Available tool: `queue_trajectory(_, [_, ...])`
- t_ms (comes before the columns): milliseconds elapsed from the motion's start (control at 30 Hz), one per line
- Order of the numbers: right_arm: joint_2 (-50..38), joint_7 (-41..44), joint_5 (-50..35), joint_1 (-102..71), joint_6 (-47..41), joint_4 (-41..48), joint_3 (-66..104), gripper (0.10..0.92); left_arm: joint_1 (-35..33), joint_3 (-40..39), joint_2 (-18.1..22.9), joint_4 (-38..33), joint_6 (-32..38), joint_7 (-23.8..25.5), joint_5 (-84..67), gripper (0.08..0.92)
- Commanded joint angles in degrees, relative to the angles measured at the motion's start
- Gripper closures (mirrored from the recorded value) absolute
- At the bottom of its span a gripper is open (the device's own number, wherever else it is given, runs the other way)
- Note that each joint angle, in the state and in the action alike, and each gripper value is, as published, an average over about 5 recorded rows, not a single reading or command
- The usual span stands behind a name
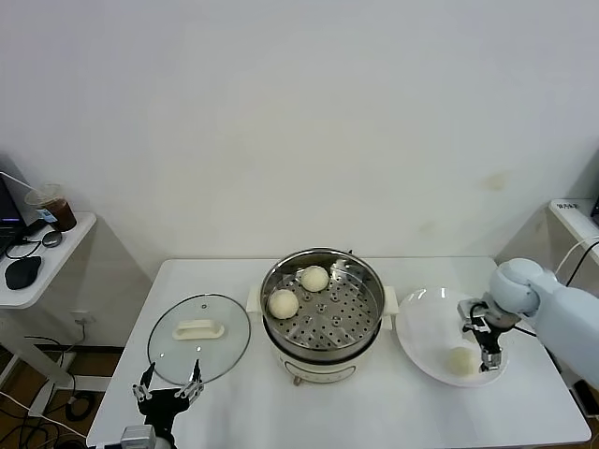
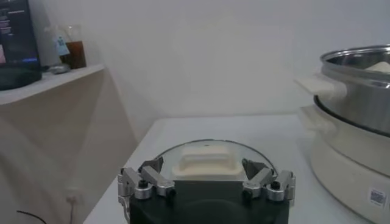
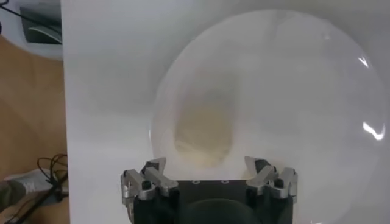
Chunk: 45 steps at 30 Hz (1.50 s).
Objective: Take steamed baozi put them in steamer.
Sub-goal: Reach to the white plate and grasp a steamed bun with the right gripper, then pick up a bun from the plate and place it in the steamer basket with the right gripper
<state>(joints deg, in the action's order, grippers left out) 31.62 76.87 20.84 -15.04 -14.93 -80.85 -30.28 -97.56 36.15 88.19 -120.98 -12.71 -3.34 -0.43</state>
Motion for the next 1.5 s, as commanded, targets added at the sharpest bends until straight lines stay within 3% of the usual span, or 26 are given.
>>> queue_trajectory(33, [2.13,-0.18,1.5,-2.45,0.31,1.57,1.33,0.203,-0.08,-0.13,0.15,0.13,0.02,0.01,0.19,0.177])
queue_trajectory(800, [2.99,-1.09,1.9,-4.32,-0.19,3.53,3.25,0.207,0.25,-0.21,0.22,0.73,0.09,-0.19,0.3,0.177])
queue_trajectory(1233, [2.92,-0.97,0.76,-3.16,-0.52,4.14,3.54,0.507,0.51,-0.48,0.43,0.9,0.11,-0.31,0.39,0.177])
queue_trajectory(1500, [1.8,-0.31,-4.02,6.48,-0.91,3.42,-0.35,0.549,0.81,-1.07,0.66,0.91,0.24,-0.67,0.66,0.177])
